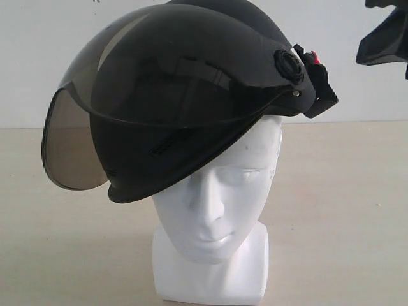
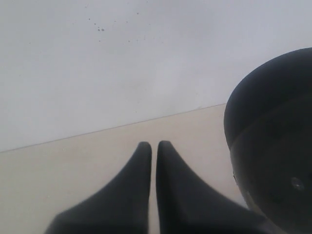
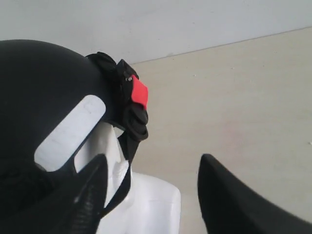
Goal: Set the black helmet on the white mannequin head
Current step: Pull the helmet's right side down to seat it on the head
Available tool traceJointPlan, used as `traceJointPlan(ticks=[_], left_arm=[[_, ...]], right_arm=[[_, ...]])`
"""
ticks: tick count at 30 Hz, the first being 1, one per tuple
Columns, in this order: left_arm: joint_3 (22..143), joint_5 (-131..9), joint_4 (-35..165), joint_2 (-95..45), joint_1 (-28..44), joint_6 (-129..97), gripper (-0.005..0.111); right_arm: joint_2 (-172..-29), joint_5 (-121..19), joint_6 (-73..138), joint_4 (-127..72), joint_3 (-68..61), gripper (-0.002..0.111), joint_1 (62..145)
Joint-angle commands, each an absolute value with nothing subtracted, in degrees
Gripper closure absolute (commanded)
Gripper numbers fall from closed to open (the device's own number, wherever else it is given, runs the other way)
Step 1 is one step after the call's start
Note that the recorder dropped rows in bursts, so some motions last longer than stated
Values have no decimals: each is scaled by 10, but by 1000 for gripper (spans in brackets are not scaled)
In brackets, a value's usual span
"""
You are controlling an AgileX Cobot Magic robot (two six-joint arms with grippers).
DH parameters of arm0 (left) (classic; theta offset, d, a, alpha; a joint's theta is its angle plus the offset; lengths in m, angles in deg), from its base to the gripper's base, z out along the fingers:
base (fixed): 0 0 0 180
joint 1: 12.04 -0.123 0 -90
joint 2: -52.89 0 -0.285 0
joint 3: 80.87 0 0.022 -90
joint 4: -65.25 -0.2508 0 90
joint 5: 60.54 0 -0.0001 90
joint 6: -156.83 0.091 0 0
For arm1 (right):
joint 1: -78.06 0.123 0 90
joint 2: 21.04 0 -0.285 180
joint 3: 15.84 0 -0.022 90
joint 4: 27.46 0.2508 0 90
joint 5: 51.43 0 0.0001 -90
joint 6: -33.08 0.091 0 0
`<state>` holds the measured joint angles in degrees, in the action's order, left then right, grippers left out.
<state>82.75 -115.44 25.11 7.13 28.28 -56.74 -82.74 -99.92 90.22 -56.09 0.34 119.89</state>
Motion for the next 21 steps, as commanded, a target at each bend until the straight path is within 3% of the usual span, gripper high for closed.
traceJointPlan(ticks=[1, 4, 14, 18, 21], left_arm=[[825, -1144, 254, 70, 282, -565, 102], [825, -1144, 254, 70, 282, -558, 102], [825, -1146, 254, 70, 282, -546, 102], [825, -1154, 254, 70, 282, -544, 102], [825, -1158, 257, 70, 282, -544, 102]], right_arm=[[-854, -993, 915, -549, 0, 58, 1197], [-877, -976, 916, -548, 0, 68, 1197], [-930, -944, 935, -546, 0, 69, 1197], [-933, -954, 954, -561, 0, 106, 1197], [-933, -975, 956, -584, 0, 108, 1197]])
